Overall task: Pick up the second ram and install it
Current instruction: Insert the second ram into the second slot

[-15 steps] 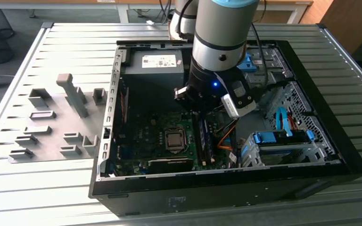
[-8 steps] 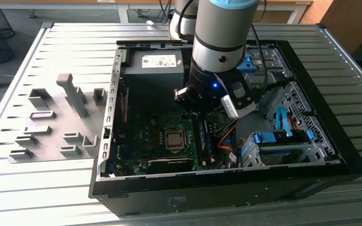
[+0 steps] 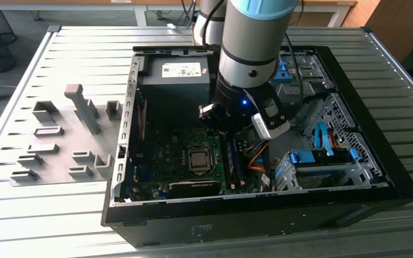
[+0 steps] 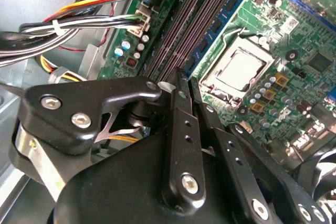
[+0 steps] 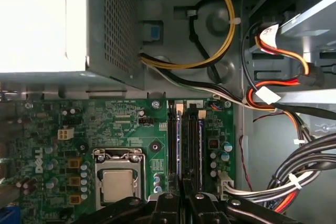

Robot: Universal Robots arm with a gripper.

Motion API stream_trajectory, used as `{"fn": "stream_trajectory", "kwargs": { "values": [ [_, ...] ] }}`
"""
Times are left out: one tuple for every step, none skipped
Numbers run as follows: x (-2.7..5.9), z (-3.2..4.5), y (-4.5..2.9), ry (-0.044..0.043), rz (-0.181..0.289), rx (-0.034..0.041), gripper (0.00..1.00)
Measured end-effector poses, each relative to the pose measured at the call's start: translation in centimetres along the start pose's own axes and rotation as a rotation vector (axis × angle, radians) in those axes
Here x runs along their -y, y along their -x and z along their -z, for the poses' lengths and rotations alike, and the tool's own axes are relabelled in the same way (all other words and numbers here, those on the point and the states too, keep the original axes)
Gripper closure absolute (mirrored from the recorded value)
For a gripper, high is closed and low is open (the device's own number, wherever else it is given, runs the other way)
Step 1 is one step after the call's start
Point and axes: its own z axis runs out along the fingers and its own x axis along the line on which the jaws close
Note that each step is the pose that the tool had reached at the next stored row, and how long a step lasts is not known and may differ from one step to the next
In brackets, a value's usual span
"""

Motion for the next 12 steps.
{"fn": "stream_trajectory", "kwargs": {
  "values": [
    [0.05,-0.11,0.0,-0.0002,0.006,-0.0002,0.86],
    [0.09,-0.19,0.0,-0.0002,0.01,-0.0002,0.86],
    [0.12,-0.23,0.0,-0.0001,0.011,-0.0002,0.86],
    [0.12,-0.32,-0.01,0.0,0.011,-0.0002,0.86],
    [0.13,-0.49,-0.02,0.0,0.01,-0.0002,0.86],
    [0.13,-0.6,-0.02,-0.0001,0.01,-0.0002,0.86],
    [0.16,-0.67,-0.03,-0.0001,0.01,-0.0003,0.86],
    [0.19,-0.74,-0.03,-0.0002,0.01,-0.0003,0.86],
    [0.22,-0.81,-0.04,-0.0002,0.01,-0.0002,0.86],
    [0.28,-0.84,-0.03,-0.0002,0.01,-0.0002,0.86],
    [0.36,-0.86,-0.02,-0.0001,0.009,-0.0002,0.86],
    [0.44,-0.89,-0.02,-0.0001,0.008,-0.0002,0.86]
  ]
}}
